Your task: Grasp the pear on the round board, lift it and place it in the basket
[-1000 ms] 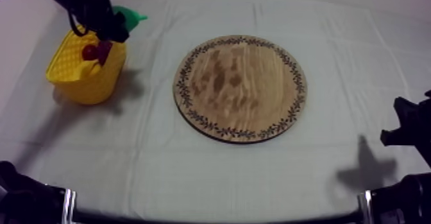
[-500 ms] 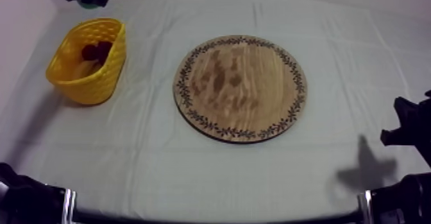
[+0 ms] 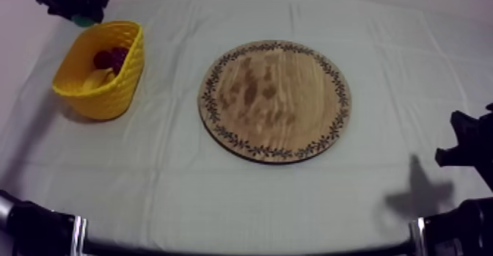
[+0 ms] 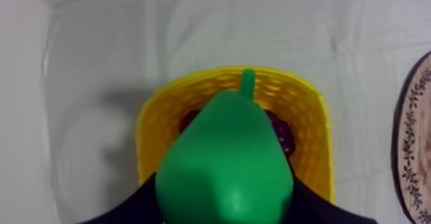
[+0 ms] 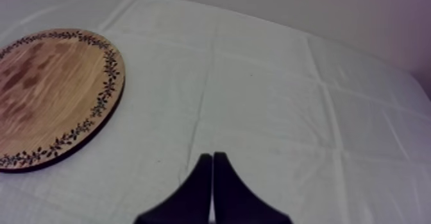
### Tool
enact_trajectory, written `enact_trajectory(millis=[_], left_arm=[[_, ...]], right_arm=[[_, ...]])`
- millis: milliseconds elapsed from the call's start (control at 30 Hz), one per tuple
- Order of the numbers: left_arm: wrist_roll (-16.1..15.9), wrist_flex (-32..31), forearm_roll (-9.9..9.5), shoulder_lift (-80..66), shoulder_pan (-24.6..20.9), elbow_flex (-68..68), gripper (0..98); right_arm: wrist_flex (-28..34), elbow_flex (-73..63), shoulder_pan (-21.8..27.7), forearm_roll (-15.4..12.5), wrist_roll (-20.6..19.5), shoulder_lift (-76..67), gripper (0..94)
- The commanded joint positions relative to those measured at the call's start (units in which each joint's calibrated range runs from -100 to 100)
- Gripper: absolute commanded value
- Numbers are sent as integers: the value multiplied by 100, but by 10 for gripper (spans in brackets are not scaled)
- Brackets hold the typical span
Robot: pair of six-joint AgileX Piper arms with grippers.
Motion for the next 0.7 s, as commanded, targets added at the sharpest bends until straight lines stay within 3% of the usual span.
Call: enact_trajectory(millis=[0, 233, 467, 667], left_arm=[[3, -17, 15, 164, -62, 48, 403], [-3, -33, 102, 589, -169, 193, 385], [-19, -29, 328, 888, -205, 276, 369], [-16, -27, 378, 1011, -178, 301, 368]], right_arm=[[2, 5, 0, 2, 1, -5, 3], [2, 5, 0, 2, 1, -5, 3], [2, 5, 0, 2, 1, -5, 3], [2, 5, 0, 2, 1, -5, 3]])
